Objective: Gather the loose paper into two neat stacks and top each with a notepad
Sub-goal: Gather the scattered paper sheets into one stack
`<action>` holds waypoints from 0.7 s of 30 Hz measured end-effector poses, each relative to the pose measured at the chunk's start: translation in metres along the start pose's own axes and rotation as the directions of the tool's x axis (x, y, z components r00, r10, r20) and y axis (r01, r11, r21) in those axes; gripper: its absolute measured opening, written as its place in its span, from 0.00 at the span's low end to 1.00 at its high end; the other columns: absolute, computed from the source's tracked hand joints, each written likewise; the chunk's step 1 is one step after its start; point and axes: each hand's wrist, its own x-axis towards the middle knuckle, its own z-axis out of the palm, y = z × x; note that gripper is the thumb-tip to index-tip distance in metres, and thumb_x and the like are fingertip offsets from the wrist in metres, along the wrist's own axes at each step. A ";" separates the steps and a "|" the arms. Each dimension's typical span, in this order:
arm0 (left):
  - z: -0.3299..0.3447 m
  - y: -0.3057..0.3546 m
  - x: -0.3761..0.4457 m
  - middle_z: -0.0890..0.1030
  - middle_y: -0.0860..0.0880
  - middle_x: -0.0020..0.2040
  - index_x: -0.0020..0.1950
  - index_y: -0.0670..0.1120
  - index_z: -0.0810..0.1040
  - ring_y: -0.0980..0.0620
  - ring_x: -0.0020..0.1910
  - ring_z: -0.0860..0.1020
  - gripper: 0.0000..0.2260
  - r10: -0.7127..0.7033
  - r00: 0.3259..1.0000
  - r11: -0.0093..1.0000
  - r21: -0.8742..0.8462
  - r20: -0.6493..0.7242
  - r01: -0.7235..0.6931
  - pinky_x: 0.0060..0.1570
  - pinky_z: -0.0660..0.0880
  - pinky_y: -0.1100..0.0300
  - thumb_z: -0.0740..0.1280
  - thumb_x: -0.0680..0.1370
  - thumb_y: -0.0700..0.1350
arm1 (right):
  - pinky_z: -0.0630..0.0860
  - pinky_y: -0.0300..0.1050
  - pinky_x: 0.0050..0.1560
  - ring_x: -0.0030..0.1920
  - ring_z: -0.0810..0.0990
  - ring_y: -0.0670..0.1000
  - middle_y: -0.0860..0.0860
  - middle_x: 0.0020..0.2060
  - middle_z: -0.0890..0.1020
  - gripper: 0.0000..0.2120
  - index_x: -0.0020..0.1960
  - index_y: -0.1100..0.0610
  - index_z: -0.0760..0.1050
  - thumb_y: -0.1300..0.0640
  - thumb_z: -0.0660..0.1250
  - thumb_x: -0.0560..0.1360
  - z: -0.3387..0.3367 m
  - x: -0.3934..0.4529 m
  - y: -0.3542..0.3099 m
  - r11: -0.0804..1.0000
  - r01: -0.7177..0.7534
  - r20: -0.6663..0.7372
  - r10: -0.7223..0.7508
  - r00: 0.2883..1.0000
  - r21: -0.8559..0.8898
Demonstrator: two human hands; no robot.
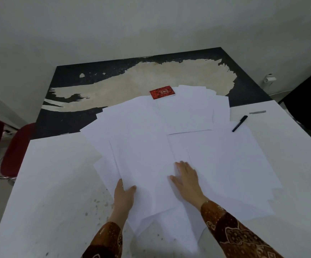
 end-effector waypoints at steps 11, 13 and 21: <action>0.002 -0.031 -0.065 0.69 0.44 0.70 0.74 0.42 0.63 0.41 0.67 0.69 0.23 0.047 0.999 0.999 0.013 -0.010 -0.047 0.66 0.66 0.49 0.64 0.79 0.39 | 0.38 0.66 0.71 0.75 0.31 0.58 0.55 0.75 0.33 0.67 0.74 0.44 0.27 0.20 0.63 0.52 -0.056 -0.066 0.080 0.960 -0.209 0.139 0.237 0.962 -0.188; 0.005 -0.034 -0.075 0.65 0.43 0.73 0.76 0.41 0.58 0.41 0.71 0.65 0.26 0.037 0.999 0.999 0.013 -0.004 -0.037 0.68 0.63 0.50 0.63 0.80 0.39 | 0.36 0.63 0.71 0.74 0.30 0.57 0.54 0.75 0.32 0.67 0.73 0.44 0.27 0.22 0.67 0.53 -0.057 -0.079 0.084 0.967 -0.128 0.192 0.171 0.966 -0.220; 0.007 -0.043 -0.090 0.72 0.46 0.66 0.72 0.40 0.65 0.42 0.65 0.71 0.22 0.030 0.999 0.998 0.059 -0.021 -0.028 0.64 0.67 0.51 0.64 0.79 0.39 | 0.39 0.56 0.76 0.77 0.41 0.50 0.51 0.78 0.46 0.45 0.76 0.48 0.43 0.42 0.69 0.72 -0.058 -0.094 0.107 0.997 -0.041 0.104 0.047 0.993 -0.063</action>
